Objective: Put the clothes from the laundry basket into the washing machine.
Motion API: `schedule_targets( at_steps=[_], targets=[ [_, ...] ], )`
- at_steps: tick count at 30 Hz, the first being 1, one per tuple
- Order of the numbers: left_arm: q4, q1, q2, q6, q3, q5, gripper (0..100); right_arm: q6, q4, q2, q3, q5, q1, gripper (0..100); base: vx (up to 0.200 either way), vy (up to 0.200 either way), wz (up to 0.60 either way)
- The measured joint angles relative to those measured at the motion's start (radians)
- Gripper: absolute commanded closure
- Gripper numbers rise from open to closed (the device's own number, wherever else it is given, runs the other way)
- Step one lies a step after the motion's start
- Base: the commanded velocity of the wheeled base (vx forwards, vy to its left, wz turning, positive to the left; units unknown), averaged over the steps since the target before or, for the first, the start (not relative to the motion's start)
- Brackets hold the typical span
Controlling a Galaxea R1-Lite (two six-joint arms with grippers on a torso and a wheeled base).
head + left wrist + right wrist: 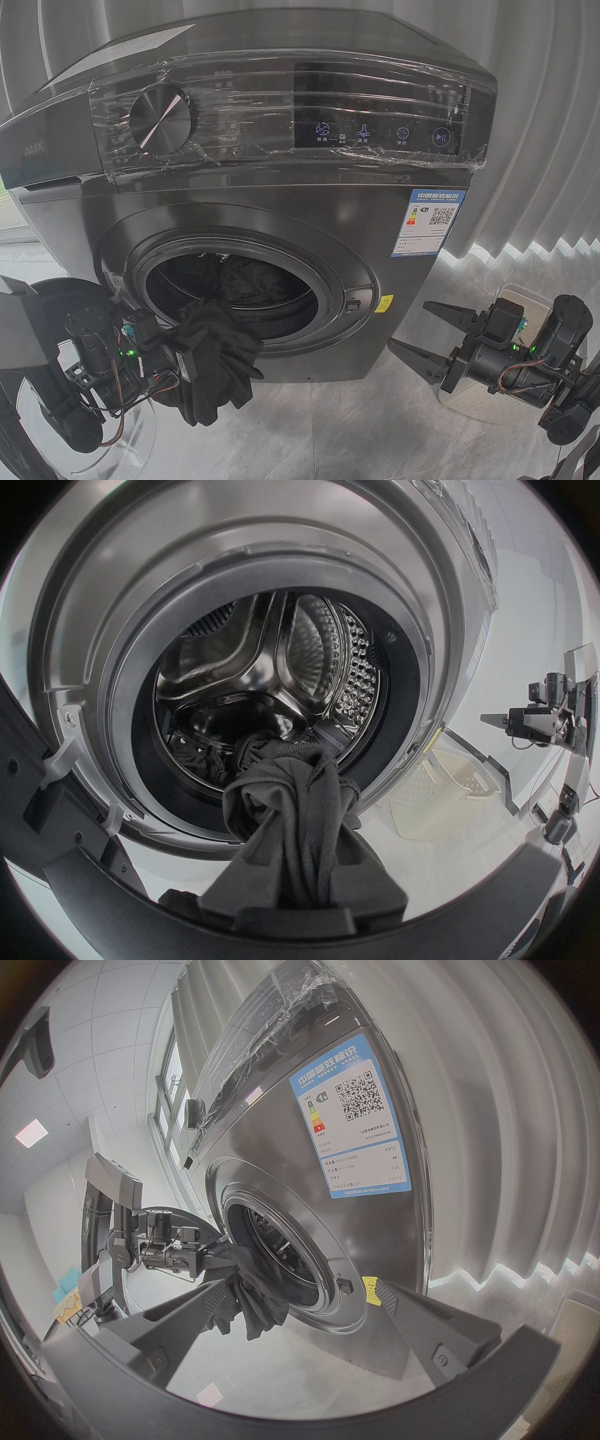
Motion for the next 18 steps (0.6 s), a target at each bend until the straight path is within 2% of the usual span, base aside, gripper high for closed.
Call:
schedule_targets(
  at_steps=[6, 18],
  targets=[
    [0.0, -0.001, 0.002, 0.0, 0.001, 0.0, 100, -0.001, 0.0, 0.0, -0.001, 0.0, -0.003, 0, 0.0, 0.2, 0.0],
    [0.0, -0.013, 0.005, 0.001, 0.006, 0.004, 100, -0.006, 0.0, 0.0, 0.02, 0.0, -0.002, 0, 0.0, 0.0, 0.0]
  ],
)
